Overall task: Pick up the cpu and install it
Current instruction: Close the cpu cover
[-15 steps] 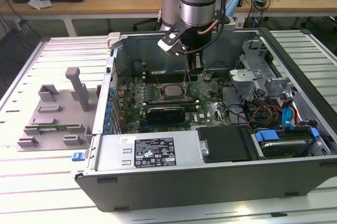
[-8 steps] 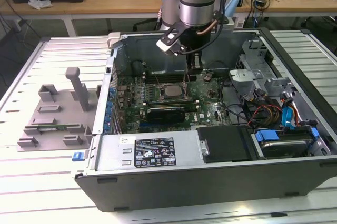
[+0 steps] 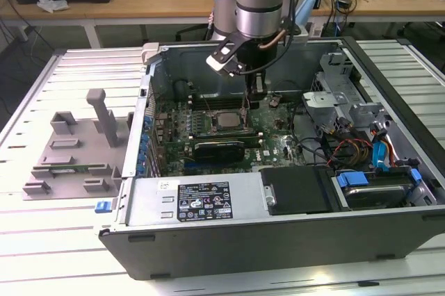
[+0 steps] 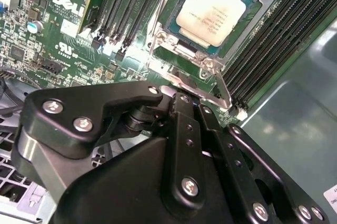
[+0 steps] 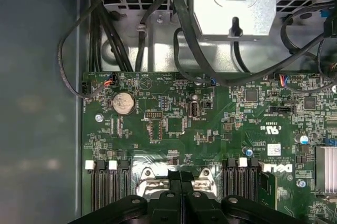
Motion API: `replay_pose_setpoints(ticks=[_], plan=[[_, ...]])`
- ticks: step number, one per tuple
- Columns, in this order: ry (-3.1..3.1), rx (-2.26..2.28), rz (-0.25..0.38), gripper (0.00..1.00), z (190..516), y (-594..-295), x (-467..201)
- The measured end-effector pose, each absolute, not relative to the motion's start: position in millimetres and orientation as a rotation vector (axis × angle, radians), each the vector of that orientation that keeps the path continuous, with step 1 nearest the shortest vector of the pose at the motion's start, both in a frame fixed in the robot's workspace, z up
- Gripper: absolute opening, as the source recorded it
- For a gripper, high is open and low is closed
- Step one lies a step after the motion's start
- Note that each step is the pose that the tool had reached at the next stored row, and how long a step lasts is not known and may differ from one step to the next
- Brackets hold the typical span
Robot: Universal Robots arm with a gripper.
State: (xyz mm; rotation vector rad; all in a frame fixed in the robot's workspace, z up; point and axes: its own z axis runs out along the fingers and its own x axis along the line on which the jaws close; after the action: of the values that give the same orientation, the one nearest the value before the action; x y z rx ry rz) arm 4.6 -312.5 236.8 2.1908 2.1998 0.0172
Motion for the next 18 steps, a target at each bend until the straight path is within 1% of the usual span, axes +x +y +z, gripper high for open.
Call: replay_pose_setpoints(ticks=[12, 18], plan=[[2.200, 2.191, 0.017, 0.11, 233.1, -312.5, -0.3], [2.200, 2.191, 0.017, 0.11, 231.5, -312.5, -18.1]])
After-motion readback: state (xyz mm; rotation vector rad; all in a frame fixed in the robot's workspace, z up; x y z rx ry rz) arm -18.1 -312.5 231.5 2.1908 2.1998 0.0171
